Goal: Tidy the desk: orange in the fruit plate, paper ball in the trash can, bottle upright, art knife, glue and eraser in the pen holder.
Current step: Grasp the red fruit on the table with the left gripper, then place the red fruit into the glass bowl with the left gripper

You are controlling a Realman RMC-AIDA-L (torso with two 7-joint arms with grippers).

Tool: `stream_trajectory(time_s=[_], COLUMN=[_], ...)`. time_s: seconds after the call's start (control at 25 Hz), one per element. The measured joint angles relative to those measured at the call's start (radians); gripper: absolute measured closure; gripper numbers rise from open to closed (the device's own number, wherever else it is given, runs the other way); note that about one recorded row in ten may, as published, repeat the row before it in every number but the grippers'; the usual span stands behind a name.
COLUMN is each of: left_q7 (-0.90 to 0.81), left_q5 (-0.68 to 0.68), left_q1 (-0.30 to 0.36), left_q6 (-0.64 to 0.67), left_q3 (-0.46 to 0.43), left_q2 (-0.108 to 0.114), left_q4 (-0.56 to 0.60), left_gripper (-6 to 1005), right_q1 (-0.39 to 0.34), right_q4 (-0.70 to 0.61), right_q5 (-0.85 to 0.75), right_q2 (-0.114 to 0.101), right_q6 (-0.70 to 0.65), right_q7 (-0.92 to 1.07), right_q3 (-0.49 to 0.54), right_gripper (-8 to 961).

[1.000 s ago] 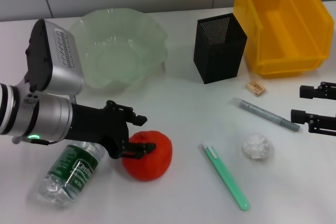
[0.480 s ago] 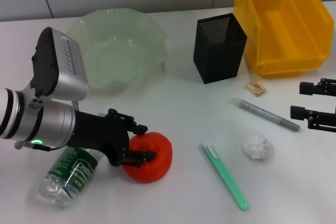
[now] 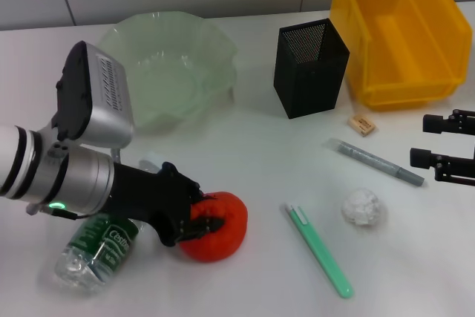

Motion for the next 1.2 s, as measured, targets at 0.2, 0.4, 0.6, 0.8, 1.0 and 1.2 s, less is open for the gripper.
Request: stream_trajectory(time_s=[0.2,0.4,0.6,0.8,1.0,1.2], left_q7=[-0.002,-0.019,-0.074,-0.093,-0.087,-0.086], left_q5=[-0.001,-0.006,-0.003,0.001,0.009,0.013], left_q1=[0.000,0.009,0.053,0.058,0.062,0.039], left_q6=[0.009,0.034,0.047,0.020,-0.272,-0.534], left_q3=[0.008,0.012,0.005,-0.010,-0.048,-0.015], left_q2=[-0.001,0.000,0.004,0.006,0.006,0.002], left_q4=[0.005,0.049,0.230,0.295,0.341,0.279], left_gripper=[736,798,823,847,880,901], right_q1=[-0.002,-0.008,-0.010,-0.011,-0.011,-0.004], right_q4=[0.000,0.000,0.006,0.028,0.049,0.069], right_q5=[0.000,0.000,0.000,0.000,0.000,-0.001], right_q2=[0.000,0.000,0.000,0.000,0.000,0.000], right_q6=[-0.001,-0.001,-0.001,-0.002,0.001,0.005], right_q7=[0.000,0.000,-0.003,-0.007,-0.019,-0.025], right_q3=[0.000,0.000,0.000,0.000,-0.003,-0.010], right_gripper=[292,292,292,292,292,293])
